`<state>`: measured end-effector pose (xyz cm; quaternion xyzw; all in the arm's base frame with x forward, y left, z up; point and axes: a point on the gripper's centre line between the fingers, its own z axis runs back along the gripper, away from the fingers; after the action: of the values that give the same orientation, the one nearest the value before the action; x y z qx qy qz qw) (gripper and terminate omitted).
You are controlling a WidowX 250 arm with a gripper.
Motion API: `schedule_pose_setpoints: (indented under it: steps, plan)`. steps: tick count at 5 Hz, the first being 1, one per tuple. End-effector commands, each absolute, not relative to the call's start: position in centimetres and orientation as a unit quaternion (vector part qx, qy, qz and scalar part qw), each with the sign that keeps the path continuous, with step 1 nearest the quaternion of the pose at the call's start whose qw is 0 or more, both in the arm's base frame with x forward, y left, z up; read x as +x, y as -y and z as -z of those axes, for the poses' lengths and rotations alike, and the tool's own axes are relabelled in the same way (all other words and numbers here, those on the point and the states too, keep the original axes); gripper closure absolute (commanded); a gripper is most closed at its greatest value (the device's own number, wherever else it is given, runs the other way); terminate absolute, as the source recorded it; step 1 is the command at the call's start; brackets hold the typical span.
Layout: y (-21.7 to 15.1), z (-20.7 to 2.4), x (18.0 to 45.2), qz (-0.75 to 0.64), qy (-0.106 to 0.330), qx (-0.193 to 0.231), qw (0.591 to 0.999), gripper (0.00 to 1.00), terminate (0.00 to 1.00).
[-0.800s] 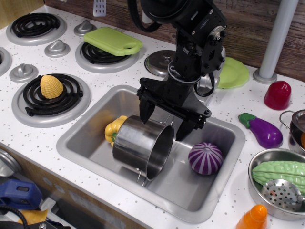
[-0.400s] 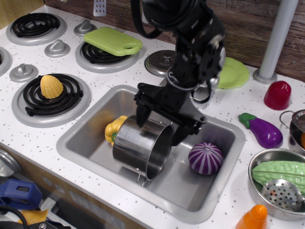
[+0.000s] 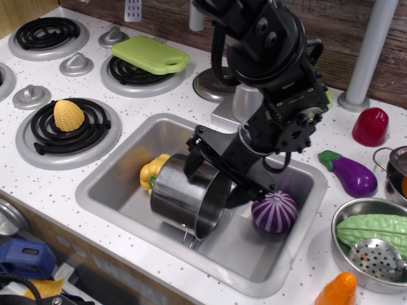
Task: Flip pot upright in sink
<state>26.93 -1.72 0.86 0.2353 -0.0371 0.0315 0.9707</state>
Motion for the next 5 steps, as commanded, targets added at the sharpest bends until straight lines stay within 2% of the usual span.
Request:
schedule_pose_setpoints:
  steps: [1,2,3,4,5]
  plan:
    - [1.7,-0.7,27.2,-0.032,0.062,0.298,0.952,0.0,0.0]
    - [1.2,-0.5,27.2,-0.025,0.071,0.324,0.943,0.0,0.0]
    - [0.6,-0.6,27.3,-0.018,0.078,0.331,0.94,0.0,0.0]
    - [0.3,-0.8,27.5,-0.017,0.081,0.339,0.937,1.0,0.0]
    - [-0.2,-0.9,27.6,-0.014,0.083,0.337,0.938,1.0,0.0]
